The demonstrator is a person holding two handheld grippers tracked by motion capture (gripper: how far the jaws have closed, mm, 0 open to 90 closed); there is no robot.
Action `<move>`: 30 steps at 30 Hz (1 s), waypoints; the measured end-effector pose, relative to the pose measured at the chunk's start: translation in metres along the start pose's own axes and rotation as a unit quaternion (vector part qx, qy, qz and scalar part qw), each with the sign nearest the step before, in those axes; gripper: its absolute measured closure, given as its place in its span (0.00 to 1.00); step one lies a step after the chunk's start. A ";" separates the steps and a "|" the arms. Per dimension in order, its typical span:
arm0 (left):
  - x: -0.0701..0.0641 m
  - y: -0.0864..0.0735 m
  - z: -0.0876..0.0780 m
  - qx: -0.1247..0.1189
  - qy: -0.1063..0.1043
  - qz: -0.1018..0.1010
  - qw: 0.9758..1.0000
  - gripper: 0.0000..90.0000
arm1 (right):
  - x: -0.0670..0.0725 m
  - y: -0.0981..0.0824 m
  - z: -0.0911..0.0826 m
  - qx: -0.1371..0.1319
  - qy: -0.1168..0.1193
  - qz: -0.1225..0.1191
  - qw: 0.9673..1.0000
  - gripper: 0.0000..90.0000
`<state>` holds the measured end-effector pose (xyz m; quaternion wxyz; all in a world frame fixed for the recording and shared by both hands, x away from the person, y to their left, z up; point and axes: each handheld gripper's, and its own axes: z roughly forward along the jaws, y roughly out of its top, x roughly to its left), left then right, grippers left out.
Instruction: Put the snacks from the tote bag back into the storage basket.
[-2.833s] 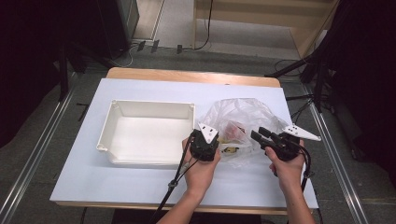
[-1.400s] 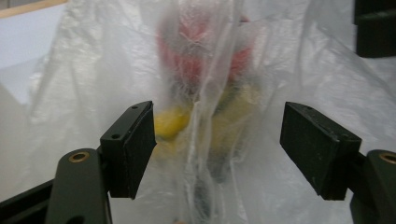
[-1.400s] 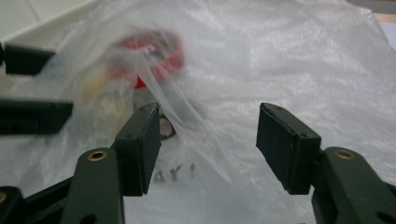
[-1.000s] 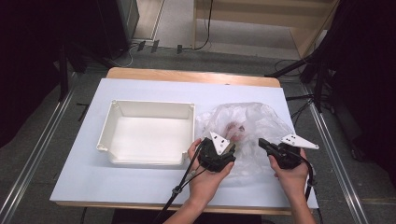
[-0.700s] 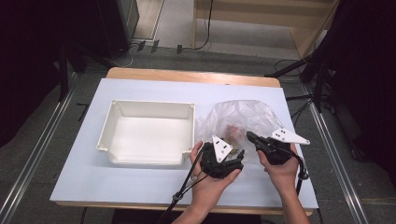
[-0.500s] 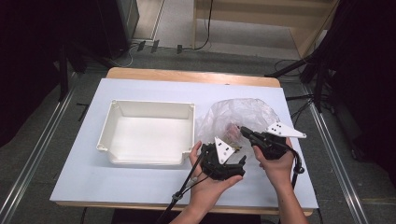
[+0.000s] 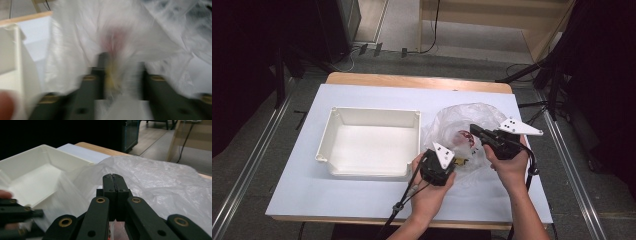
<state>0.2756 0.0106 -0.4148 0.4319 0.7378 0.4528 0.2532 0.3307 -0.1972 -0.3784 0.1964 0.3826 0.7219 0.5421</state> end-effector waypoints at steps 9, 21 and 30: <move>0.011 -0.021 0.008 0.016 0.028 -0.011 0.999 1.00 | -0.046 -0.007 0.027 0.041 -0.048 0.018 0.998 1.00; -0.008 -0.059 0.026 0.064 0.065 0.062 0.994 1.00 | -0.066 -0.026 0.093 0.139 0.006 0.001 0.990 1.00; 0.001 -0.060 0.026 0.102 0.033 0.049 0.993 1.00 | -0.096 -0.059 0.115 0.197 0.009 0.079 0.977 1.00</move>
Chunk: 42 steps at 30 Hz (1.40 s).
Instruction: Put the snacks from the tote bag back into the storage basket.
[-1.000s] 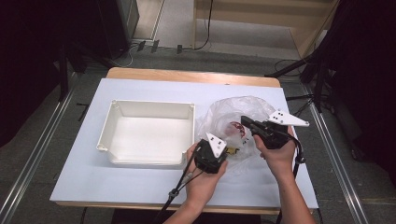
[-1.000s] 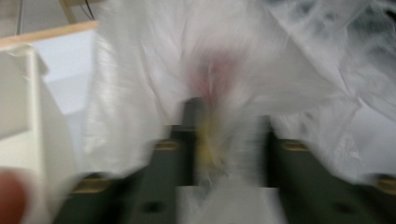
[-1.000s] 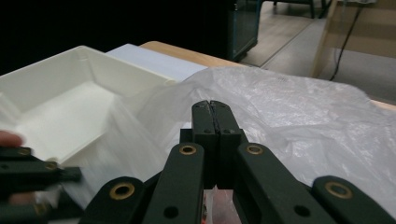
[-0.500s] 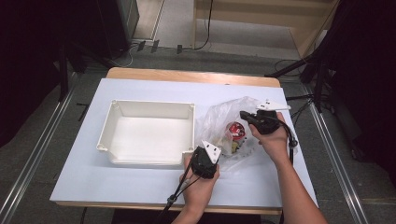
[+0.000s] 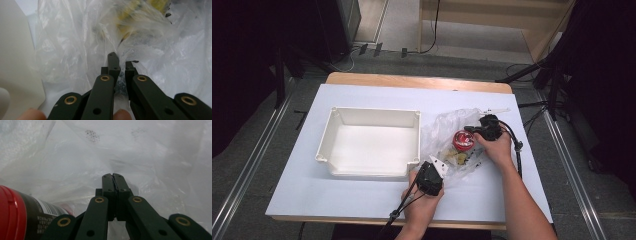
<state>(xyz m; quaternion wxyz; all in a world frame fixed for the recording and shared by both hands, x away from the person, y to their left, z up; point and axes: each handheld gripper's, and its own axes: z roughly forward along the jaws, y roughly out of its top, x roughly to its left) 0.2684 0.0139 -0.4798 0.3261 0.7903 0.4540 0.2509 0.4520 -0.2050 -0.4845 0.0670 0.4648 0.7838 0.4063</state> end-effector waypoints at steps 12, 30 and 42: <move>0.015 -0.003 -0.003 -0.004 -0.045 -0.056 0.997 1.00 | -0.003 -0.016 -0.029 -0.061 -0.040 0.026 0.997 0.86; 0.027 -0.006 -0.005 -0.022 -0.073 -0.105 0.992 1.00 | 0.050 -0.071 -0.054 -0.017 -0.062 -0.008 0.998 1.00; 0.030 -0.007 -0.006 -0.036 -0.076 -0.120 0.989 1.00 | 0.081 -0.083 -0.078 -0.073 -0.072 -0.020 0.995 1.00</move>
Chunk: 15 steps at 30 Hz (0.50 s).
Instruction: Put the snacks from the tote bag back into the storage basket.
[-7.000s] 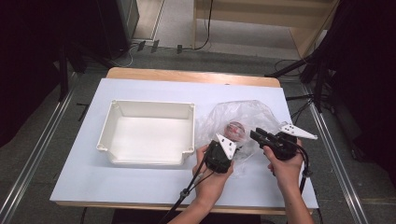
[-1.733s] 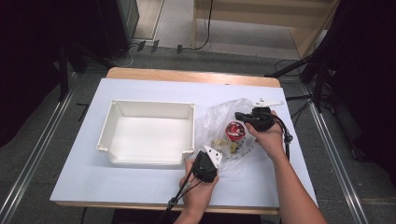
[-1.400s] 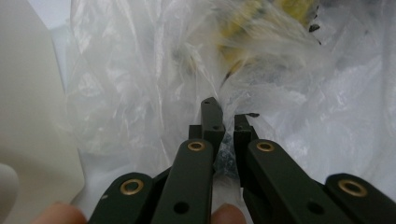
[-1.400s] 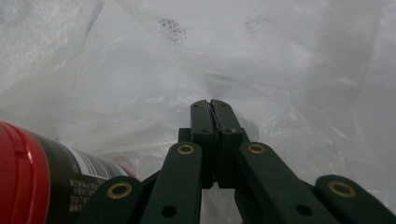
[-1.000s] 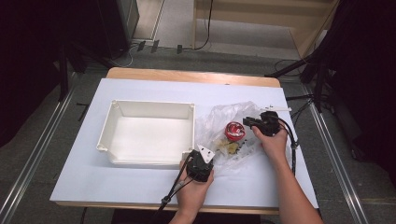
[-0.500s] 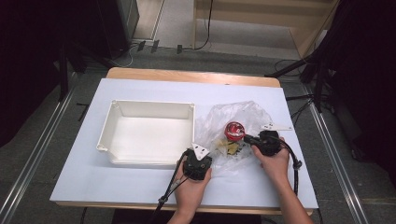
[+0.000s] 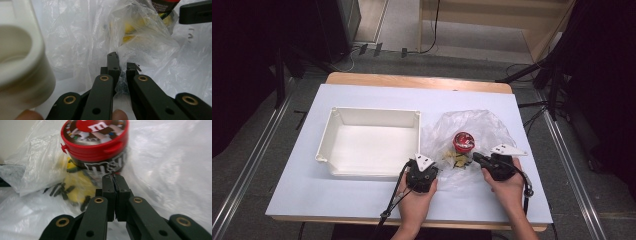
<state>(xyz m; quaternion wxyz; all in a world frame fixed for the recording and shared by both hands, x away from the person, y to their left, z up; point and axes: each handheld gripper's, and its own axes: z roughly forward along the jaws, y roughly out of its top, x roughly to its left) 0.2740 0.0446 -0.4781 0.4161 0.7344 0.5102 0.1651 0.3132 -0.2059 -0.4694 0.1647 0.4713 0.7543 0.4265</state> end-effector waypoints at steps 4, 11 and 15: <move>0.001 0.000 -0.001 -0.004 -0.007 -0.002 1.000 0.99 | 0.004 -0.003 0.013 0.011 0.005 0.017 1.000 1.00; 0.004 -0.001 -0.003 -0.014 -0.013 -0.015 1.000 0.98 | -0.001 -0.008 0.012 0.054 -0.032 -0.006 0.998 1.00; 0.005 -0.002 -0.004 -0.025 -0.015 -0.017 0.999 0.98 | -0.002 -0.006 -0.007 0.004 -0.007 0.018 1.000 1.00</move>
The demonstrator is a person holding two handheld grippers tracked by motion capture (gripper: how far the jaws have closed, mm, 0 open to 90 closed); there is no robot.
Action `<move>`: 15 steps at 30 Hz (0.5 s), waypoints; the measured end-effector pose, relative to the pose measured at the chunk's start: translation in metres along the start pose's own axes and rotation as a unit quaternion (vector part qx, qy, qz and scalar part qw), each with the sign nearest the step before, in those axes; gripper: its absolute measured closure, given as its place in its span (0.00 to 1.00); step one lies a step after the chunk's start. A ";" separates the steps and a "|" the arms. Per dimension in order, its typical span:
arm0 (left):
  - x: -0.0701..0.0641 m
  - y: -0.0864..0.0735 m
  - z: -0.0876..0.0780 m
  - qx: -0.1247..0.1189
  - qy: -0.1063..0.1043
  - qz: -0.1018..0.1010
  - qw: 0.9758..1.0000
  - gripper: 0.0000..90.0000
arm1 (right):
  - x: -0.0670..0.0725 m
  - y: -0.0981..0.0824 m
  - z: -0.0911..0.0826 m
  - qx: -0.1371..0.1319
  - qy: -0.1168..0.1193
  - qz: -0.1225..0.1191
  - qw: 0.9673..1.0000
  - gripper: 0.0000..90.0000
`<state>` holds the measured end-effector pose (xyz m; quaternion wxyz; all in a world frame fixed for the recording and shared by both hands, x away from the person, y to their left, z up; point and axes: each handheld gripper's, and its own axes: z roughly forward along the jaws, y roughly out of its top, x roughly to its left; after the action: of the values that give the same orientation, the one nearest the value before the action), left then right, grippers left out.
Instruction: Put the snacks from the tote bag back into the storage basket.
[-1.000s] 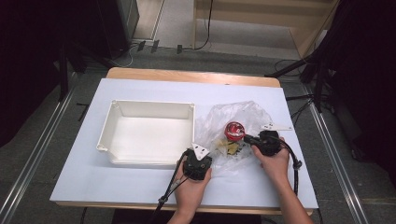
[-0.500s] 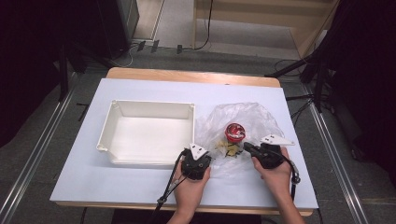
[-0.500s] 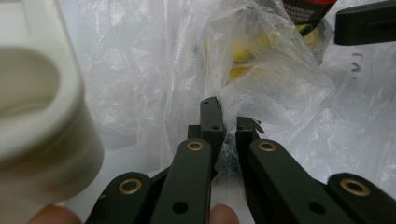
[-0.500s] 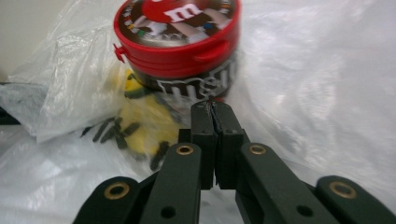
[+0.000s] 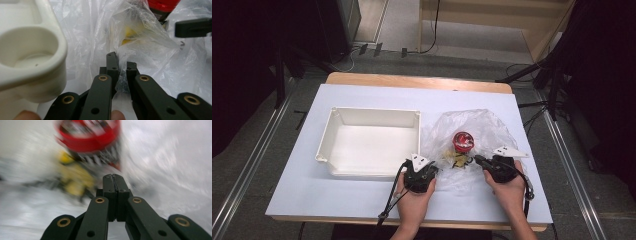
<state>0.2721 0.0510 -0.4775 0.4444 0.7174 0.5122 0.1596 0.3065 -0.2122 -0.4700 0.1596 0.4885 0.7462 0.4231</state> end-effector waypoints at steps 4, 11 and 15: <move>0.000 -0.001 -0.002 -0.011 -0.006 0.003 1.000 0.95 | 0.015 0.006 -0.009 -0.028 0.045 -0.013 0.999 1.00; 0.000 -0.002 -0.004 -0.022 -0.016 0.005 1.000 0.93 | 0.036 0.007 0.013 -0.031 0.051 -0.043 0.997 1.00; 0.000 -0.001 -0.004 -0.022 -0.017 0.002 1.000 0.94 | 0.036 0.002 0.034 0.021 0.030 -0.030 0.999 1.00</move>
<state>0.2688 0.0532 -0.4766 0.4683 0.7112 0.4995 0.1592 0.3133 -0.1645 -0.4824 0.1397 0.4563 0.7738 0.4165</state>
